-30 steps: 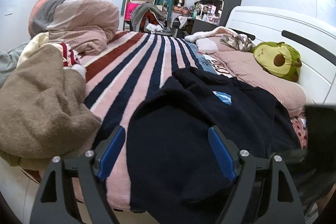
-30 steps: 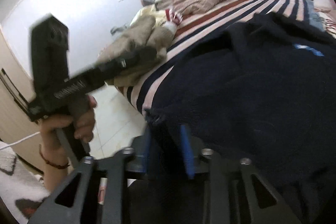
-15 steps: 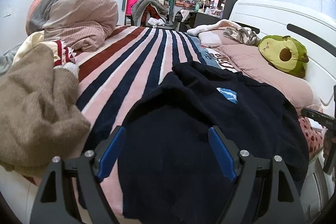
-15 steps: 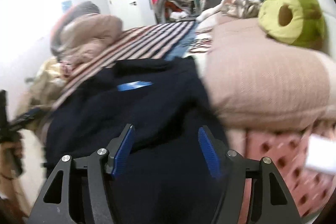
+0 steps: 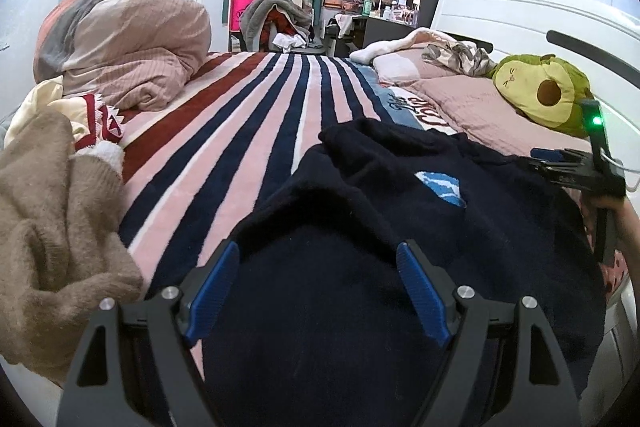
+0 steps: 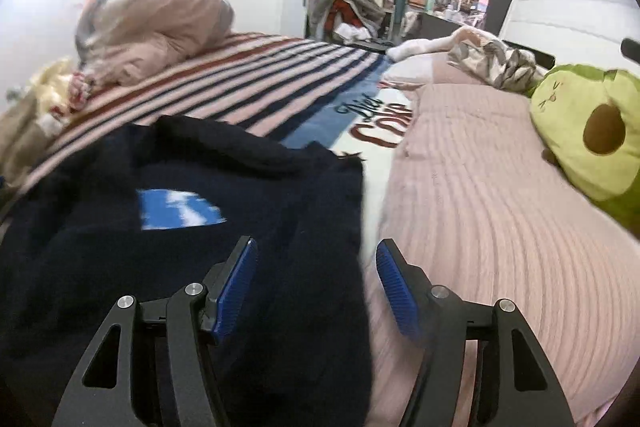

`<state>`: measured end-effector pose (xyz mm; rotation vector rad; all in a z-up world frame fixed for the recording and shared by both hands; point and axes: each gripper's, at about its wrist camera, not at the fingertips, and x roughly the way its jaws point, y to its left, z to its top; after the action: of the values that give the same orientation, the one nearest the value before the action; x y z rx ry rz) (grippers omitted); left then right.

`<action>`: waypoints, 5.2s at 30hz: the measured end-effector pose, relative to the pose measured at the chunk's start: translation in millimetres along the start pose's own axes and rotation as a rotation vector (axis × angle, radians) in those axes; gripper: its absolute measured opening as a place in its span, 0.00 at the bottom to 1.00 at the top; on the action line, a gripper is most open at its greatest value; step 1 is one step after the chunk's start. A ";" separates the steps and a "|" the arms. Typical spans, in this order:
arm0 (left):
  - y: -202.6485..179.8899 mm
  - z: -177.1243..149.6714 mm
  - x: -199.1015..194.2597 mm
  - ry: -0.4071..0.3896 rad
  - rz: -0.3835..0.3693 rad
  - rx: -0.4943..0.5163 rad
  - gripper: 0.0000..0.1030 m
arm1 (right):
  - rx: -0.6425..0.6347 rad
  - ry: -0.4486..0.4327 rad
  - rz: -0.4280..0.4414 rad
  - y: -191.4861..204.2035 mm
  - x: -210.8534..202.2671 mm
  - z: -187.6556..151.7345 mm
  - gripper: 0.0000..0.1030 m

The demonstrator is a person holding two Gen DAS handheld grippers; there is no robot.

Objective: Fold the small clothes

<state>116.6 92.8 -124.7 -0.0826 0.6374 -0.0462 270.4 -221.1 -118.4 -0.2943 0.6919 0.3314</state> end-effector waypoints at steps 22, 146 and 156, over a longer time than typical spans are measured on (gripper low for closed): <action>11.6 -12.2 -10.7 0.004 0.011 -0.025 0.76 | 0.079 -0.058 -0.142 -32.0 -61.9 -20.7 0.32; -20.4 -38.4 -278.5 -0.318 -0.436 -0.012 0.11 | 0.167 -0.466 0.800 97.6 -327.6 -142.7 0.07; 5.2 7.6 -183.9 -0.251 -0.286 -0.089 0.12 | 0.301 -0.409 0.656 48.1 -260.1 -111.5 0.07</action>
<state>-26.4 111.0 -10.1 -0.2616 0.3732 -0.2798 0.1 -270.6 -35.1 0.2967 0.4063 0.8742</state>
